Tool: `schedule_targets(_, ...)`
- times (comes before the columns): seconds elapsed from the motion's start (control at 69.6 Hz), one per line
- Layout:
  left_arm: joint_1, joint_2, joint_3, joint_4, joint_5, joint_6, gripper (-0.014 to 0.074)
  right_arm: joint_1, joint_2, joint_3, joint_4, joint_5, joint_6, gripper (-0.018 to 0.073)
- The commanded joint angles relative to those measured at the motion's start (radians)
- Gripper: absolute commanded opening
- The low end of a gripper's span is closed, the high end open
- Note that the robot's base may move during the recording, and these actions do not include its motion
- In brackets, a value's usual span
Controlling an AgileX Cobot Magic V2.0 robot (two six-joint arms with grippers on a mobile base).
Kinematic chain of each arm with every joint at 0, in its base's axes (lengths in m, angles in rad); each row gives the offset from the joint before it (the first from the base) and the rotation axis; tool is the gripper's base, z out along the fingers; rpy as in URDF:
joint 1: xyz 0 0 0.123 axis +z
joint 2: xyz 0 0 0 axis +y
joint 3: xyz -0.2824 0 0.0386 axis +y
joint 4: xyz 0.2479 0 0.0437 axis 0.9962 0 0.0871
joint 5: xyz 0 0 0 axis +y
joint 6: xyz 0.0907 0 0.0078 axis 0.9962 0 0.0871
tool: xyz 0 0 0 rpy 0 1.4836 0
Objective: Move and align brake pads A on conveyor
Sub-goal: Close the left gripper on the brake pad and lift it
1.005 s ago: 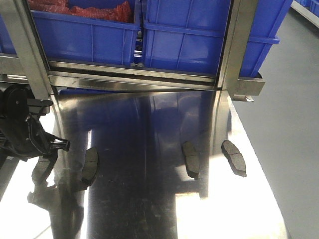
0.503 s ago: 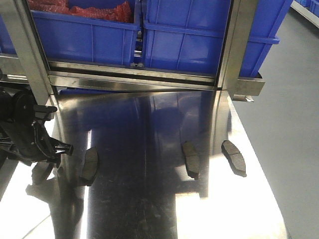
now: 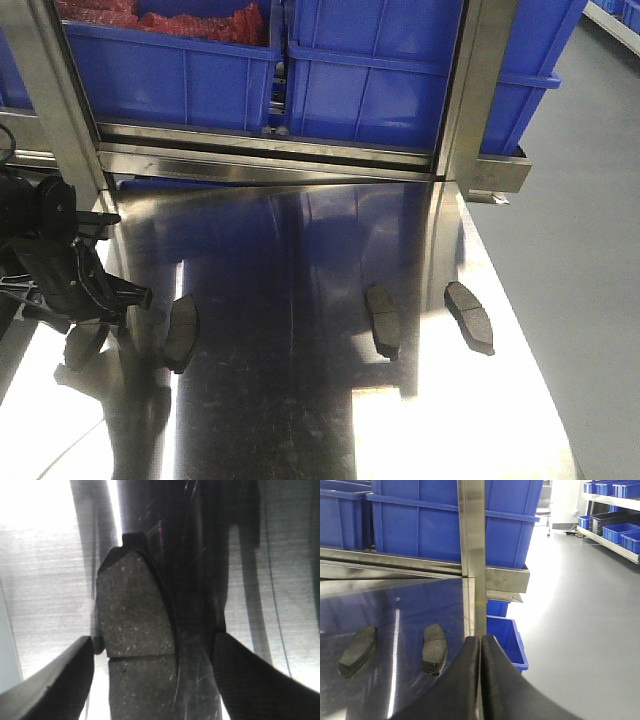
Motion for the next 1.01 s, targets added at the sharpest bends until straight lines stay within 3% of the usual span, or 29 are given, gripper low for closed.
schedule_targets(0.0, -0.001, -0.026, -0.015, 0.000, 0.012, -0.002, 0.0503, -0.004, -0.007, 0.009, -0.007, -0.076, -0.005, -0.0009)
schedule_targets(0.172, -0.001, -0.026, -0.015, -0.027, 0.014, -0.002, 0.0491, -0.004, -0.007, 0.009, -0.007, -0.076, -0.005, -0.0009)
schedule_targets(0.359, -0.001, -0.026, -0.015, -0.054, 0.003, -0.002, 0.0412, -0.004, -0.007, 0.009, -0.007, -0.076, -0.005, -0.0009)
schedule_targets(0.991, -0.001, -0.032, -0.015, -0.050, 0.012, 0.025, -0.0006, -0.004, -0.007, 0.009, -0.007, -0.076, -0.005, -0.0009)
